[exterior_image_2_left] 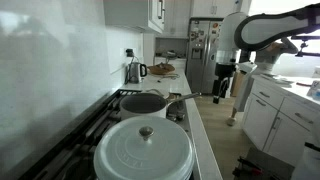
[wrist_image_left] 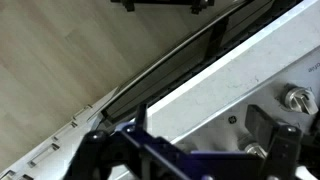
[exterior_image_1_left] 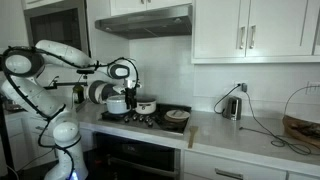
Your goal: Turn on the first knob on the left side of the stove
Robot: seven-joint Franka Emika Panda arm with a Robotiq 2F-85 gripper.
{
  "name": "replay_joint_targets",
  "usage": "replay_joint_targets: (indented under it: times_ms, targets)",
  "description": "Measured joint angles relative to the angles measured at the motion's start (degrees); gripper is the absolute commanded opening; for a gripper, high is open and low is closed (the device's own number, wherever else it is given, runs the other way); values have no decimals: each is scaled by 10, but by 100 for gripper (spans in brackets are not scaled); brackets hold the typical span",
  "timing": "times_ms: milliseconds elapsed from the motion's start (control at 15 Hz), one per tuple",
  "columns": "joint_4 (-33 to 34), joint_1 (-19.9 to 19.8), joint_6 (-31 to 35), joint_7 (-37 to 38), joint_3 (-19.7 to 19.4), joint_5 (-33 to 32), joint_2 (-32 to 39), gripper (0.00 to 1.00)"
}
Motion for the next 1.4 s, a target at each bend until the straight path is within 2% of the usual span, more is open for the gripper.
replay_joint_targets:
  times_ms: [933,1400]
  targets:
    - [0,2,0,0,0,0,1,100]
    - [4,39,1,-2,19,2,34,100]
